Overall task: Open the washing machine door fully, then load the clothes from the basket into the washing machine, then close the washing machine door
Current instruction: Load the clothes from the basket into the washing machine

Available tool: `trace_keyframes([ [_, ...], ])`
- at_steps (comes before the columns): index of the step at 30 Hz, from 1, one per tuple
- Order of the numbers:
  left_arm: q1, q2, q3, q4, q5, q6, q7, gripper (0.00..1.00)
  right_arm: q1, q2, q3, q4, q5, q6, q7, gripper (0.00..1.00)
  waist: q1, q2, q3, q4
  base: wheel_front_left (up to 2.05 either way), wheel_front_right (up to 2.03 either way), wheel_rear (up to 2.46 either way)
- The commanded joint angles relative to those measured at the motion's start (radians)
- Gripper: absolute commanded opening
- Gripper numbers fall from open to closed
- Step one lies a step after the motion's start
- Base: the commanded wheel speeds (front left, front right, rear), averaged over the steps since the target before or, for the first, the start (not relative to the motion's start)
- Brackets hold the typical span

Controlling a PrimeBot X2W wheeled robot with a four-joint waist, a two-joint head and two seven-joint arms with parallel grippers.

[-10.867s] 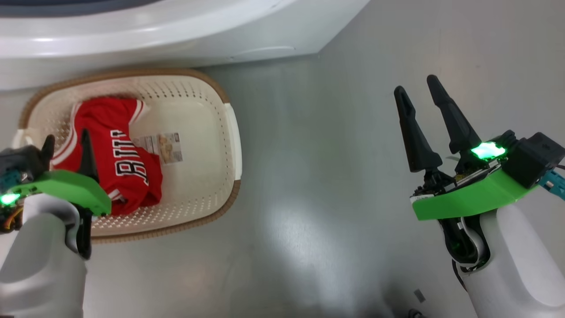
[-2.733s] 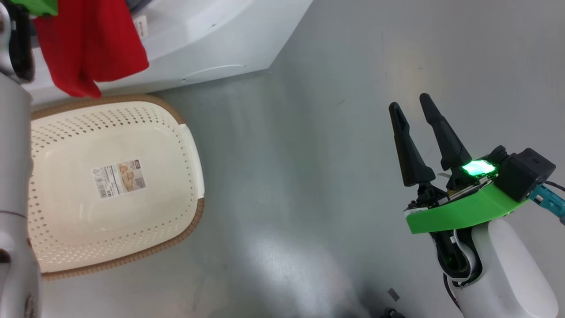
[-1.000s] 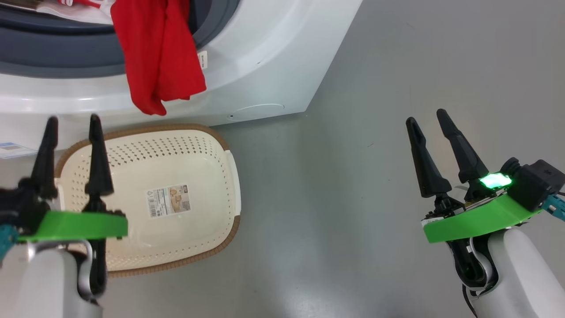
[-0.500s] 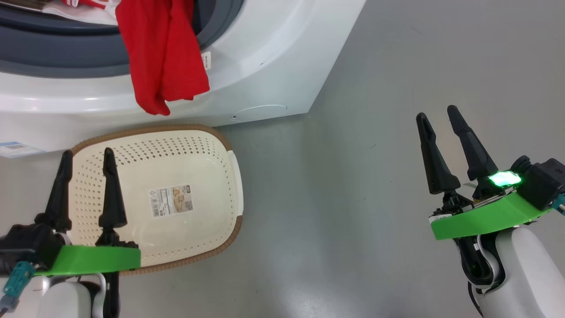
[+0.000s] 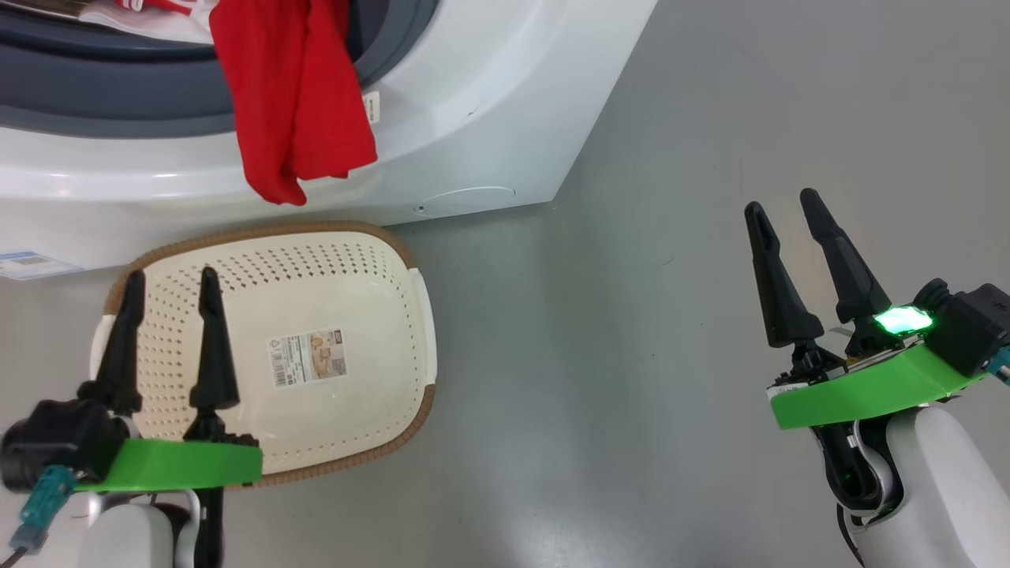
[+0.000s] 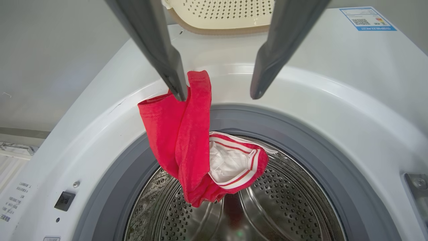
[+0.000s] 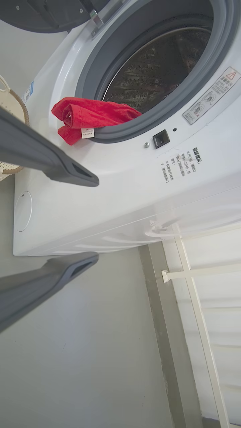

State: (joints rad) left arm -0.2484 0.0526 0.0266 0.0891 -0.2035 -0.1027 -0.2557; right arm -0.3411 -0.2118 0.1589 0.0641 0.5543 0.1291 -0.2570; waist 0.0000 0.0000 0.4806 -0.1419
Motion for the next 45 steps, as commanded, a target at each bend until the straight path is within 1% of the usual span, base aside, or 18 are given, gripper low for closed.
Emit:
trace_keyframes([
  [1, -0.001, 0.011, 0.015, -0.007, 0.016, -0.010, -0.006, 1.00, 0.034, -0.004, 0.019, -0.025, -0.011, 0.002, -0.005, 1.00, 0.0000, 0.0000, 0.002, 0.001, 0.00, 0.00, 0.00],
  [5, -0.028, 0.010, -0.007, 0.029, 0.009, -0.015, -0.006, 1.00, 0.032, -0.001, 0.021, -0.025, -0.011, 0.002, -0.005, 1.00, 0.0000, 0.0000, 0.005, 0.002, 0.00, 0.00, 0.00],
  [11, -0.119, 0.014, -0.030, 0.131, -0.033, -0.022, -0.006, 1.00, 0.022, 0.004, 0.031, -0.023, -0.008, 0.002, -0.005, 1.00, 0.0000, 0.0000, 0.012, -0.008, 0.00, 0.00, 0.00],
  [19, -0.274, 0.028, -0.068, 0.323, -0.090, -0.026, 0.007, 1.00, 0.012, 0.014, 0.036, -0.020, -0.003, 0.002, -0.005, 1.00, 0.0000, 0.0000, 0.022, -0.032, 0.00, 0.00, 0.00],
  [32, -0.502, 0.072, -0.147, 0.641, -0.091, -0.028, 0.008, 1.00, 0.003, 0.027, 0.039, -0.020, -0.002, 0.002, -0.005, 1.00, 0.0000, 0.0000, 0.045, -0.067, 0.00, 0.00, 0.00],
  [39, -0.574, 0.062, -0.209, 0.729, -0.089, -0.028, 0.000, 1.00, 0.003, 0.032, 0.040, -0.019, -0.004, 0.002, -0.005, 1.00, 0.0000, 0.0000, 0.048, -0.071, 0.00, 0.00, 0.00],
  [45, -0.645, 0.057, -0.211, 0.806, -0.109, -0.028, -0.004, 1.00, 0.001, 0.030, 0.046, -0.017, -0.005, 0.002, -0.005, 1.00, 0.0000, 0.0000, 0.051, -0.069, 0.00, 0.00, 0.00],
])
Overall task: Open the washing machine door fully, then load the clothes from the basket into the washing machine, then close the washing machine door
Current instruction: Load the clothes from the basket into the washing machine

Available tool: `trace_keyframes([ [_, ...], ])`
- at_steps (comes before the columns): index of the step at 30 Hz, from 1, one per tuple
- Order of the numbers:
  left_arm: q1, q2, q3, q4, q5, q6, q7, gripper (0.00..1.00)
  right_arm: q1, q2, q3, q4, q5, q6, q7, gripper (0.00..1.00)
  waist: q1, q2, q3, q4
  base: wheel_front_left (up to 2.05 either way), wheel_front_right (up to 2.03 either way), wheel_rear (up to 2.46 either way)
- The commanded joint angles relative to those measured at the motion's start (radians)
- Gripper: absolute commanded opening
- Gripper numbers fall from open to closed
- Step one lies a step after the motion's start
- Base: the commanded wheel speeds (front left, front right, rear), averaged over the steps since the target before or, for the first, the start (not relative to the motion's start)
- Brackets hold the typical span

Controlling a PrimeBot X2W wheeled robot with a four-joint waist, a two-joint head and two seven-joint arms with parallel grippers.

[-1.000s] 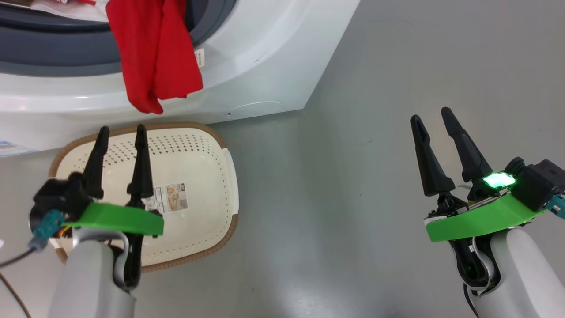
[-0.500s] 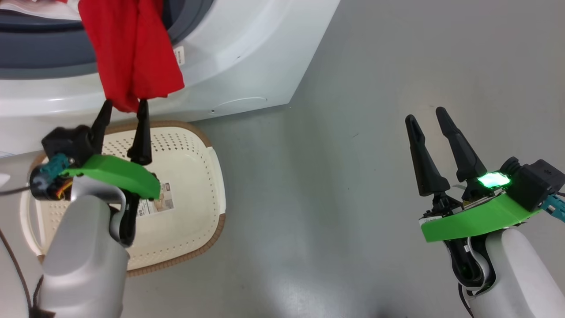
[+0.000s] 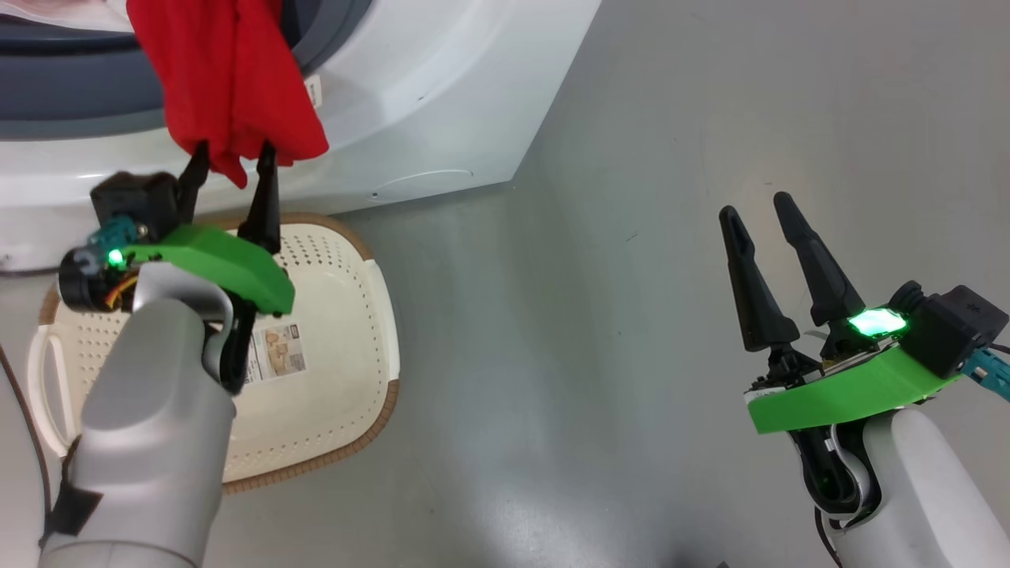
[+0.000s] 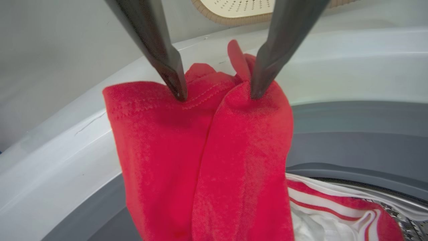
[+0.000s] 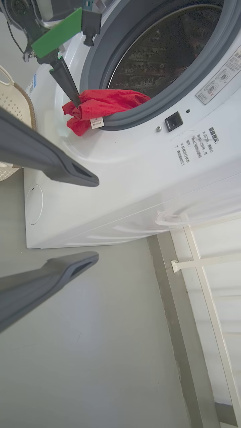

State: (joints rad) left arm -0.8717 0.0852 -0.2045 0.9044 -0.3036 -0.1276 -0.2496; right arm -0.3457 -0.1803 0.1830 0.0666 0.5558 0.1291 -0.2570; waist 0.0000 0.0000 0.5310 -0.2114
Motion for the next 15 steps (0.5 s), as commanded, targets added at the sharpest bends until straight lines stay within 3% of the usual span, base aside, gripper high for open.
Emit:
trace_keyframes([
  [1, -0.036, 0.021, 0.020, 0.007, -0.013, -0.003, -0.010, 1.00, 0.004, -0.002, 0.023, -0.019, -0.006, 0.002, -0.005, 1.00, 0.0000, 0.0000, 0.002, 0.001, 0.00, 0.00, 0.00],
  [13, -0.183, -0.010, 0.027, 0.175, -0.056, 0.007, -0.004, 1.00, -0.008, 0.001, 0.031, -0.017, -0.004, 0.002, -0.005, 1.00, 0.0000, 0.0000, 0.019, -0.004, 0.00, 0.00, 0.00],
  [15, -0.192, -0.014, 0.029, 0.184, -0.061, 0.007, -0.007, 0.53, -0.007, 0.002, 0.028, -0.016, -0.003, 0.002, -0.005, 1.00, 0.0000, 0.0000, 0.020, -0.004, 0.00, 0.00, 0.00],
])
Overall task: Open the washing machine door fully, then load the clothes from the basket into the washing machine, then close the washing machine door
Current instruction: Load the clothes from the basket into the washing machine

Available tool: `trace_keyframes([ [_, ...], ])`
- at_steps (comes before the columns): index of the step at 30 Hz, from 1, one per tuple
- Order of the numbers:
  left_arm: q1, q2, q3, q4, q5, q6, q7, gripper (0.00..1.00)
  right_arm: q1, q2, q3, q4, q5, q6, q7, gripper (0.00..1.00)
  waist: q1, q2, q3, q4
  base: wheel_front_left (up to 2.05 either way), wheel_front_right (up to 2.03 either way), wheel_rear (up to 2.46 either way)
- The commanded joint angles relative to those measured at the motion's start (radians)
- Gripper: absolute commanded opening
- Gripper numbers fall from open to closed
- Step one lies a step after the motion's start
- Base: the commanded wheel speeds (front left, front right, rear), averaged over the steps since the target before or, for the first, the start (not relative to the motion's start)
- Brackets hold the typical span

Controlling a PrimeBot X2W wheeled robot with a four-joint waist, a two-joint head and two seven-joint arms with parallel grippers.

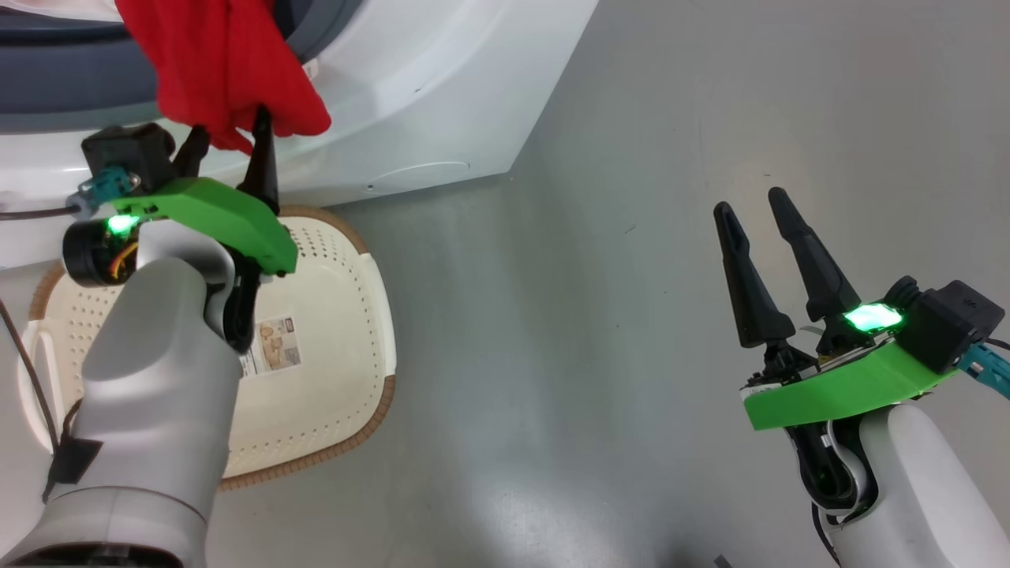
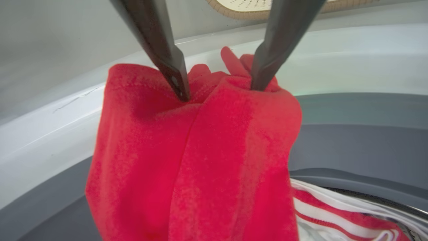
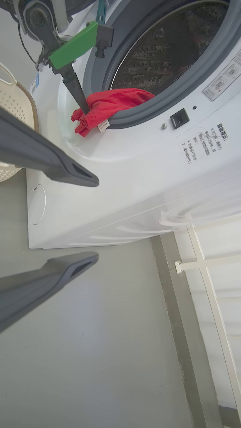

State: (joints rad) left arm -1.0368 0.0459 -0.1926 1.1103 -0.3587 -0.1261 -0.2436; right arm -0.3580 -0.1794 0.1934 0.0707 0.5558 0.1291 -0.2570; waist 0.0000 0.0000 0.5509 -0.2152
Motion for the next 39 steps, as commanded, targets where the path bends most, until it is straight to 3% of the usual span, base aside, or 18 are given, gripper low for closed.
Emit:
trace_keyframes([
  [1, -0.030, 0.024, 0.016, -0.018, -0.008, 0.005, -0.014, 0.44, 0.005, 0.002, 0.016, -0.021, -0.004, 0.002, -0.005, 1.00, 0.0000, 0.0000, 0.001, 0.001, 0.00, 0.00, 0.00],
  [2, -0.033, 0.023, 0.016, -0.017, -0.009, 0.005, -0.015, 0.33, 0.005, 0.003, 0.015, -0.021, -0.004, 0.002, -0.005, 1.00, 0.0000, 0.0000, 0.001, 0.002, 0.00, 0.00, 0.00],
  [3, -0.036, 0.022, 0.017, -0.018, -0.011, 0.005, -0.016, 0.00, 0.005, 0.003, 0.015, -0.021, -0.004, 0.002, -0.005, 1.00, 0.0000, 0.0000, 0.002, 0.003, 0.00, 0.00, 0.00],
  [13, 0.009, 0.016, 0.000, -0.093, -0.009, -0.001, -0.018, 0.00, 0.007, 0.002, 0.010, -0.020, -0.006, 0.002, -0.005, 1.00, 0.0000, 0.0000, -0.006, 0.023, 0.00, 0.00, 0.00],
  [25, 0.120, 0.055, 0.069, -0.404, -0.003, 0.013, -0.018, 0.00, 0.029, -0.007, -0.003, -0.020, -0.008, 0.002, -0.005, 1.00, 0.0000, 0.0000, -0.021, 0.053, 0.00, 0.00, 0.00],
  [32, 0.052, 0.086, 0.079, -0.393, -0.013, 0.026, 0.039, 0.00, 0.014, -0.006, 0.014, -0.024, -0.005, 0.002, -0.005, 1.00, 0.0000, 0.0000, 0.000, 0.042, 0.00, 0.00, 0.00],
  [39, -0.113, 0.141, 0.086, -0.254, -0.010, 0.047, 0.123, 0.00, -0.003, 0.013, 0.013, -0.032, -0.001, 0.002, -0.005, 1.00, 0.0000, 0.0000, 0.064, -0.016, 0.00, 0.00, 0.00],
])
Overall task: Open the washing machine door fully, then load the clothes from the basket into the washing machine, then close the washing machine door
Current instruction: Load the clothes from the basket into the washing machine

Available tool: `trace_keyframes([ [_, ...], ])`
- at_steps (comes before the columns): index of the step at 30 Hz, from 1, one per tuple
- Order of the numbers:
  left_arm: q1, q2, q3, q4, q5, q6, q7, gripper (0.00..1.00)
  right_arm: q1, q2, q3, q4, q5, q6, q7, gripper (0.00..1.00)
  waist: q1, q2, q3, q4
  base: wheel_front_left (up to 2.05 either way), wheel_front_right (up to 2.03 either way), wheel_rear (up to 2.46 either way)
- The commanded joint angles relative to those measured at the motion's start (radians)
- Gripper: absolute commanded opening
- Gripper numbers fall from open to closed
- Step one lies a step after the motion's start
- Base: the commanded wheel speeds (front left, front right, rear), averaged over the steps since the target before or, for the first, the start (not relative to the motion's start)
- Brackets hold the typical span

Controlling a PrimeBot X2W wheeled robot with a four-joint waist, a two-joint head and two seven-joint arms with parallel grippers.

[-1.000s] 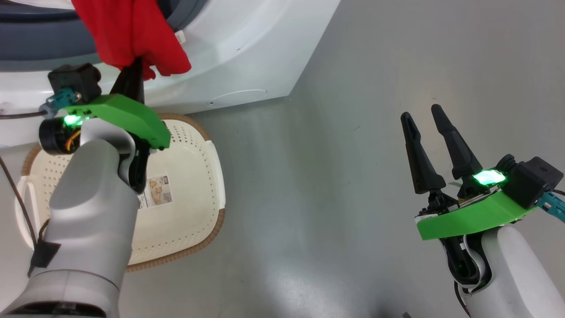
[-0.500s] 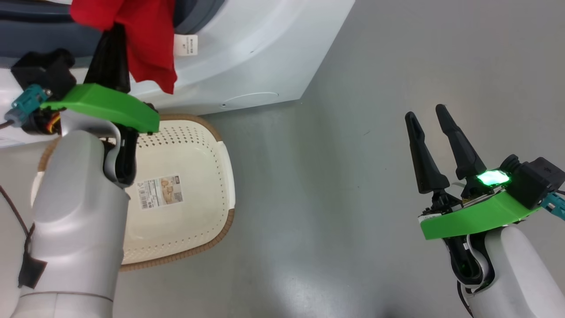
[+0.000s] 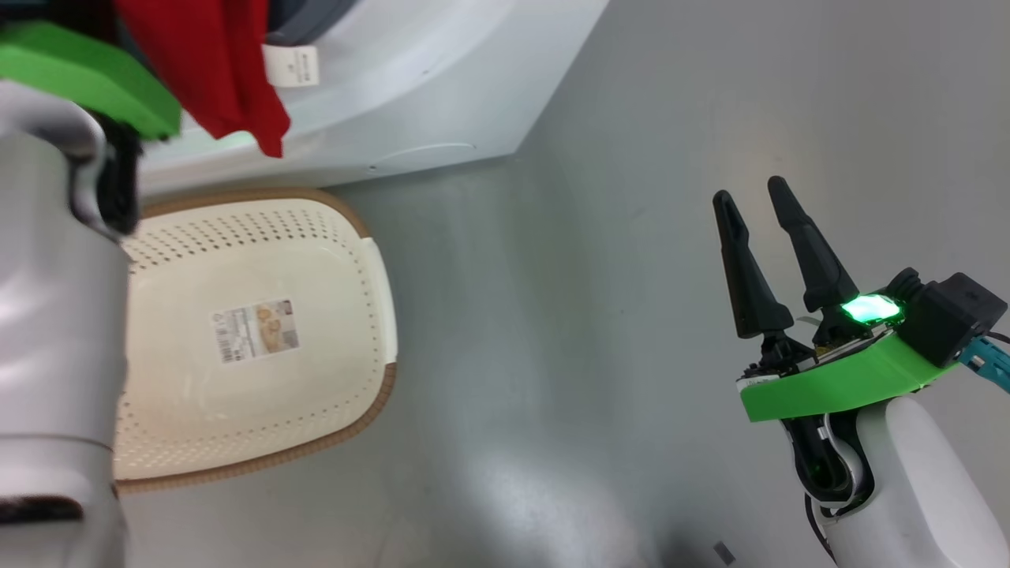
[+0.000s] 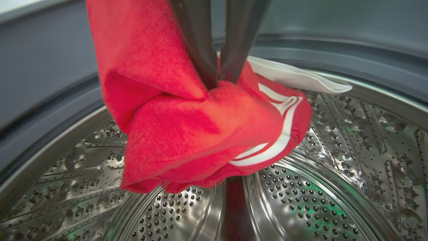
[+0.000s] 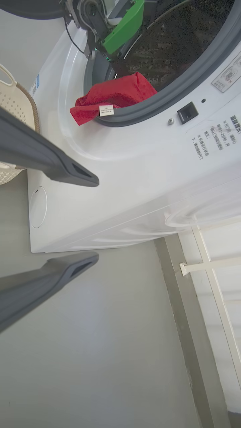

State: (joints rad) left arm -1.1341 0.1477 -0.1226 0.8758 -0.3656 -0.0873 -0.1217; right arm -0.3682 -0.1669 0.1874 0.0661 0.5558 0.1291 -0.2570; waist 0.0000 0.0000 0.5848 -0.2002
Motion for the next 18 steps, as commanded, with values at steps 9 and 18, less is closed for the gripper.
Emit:
trace_keyframes([
  [9, -0.246, 0.116, 0.012, 0.135, 0.029, 0.052, -0.004, 0.00, -0.004, 0.039, 0.017, -0.034, 0.001, 0.002, -0.005, 1.00, 0.0000, 0.0000, 0.112, -0.118, 0.00, 0.00, 0.00],
  [18, -0.388, 0.158, 0.042, 0.099, 0.061, 0.135, -0.138, 0.00, -0.012, 0.053, 0.010, -0.043, -0.003, 0.002, -0.005, 1.00, 0.0000, 0.0000, 0.150, -0.130, 0.00, 0.00, 0.00],
])
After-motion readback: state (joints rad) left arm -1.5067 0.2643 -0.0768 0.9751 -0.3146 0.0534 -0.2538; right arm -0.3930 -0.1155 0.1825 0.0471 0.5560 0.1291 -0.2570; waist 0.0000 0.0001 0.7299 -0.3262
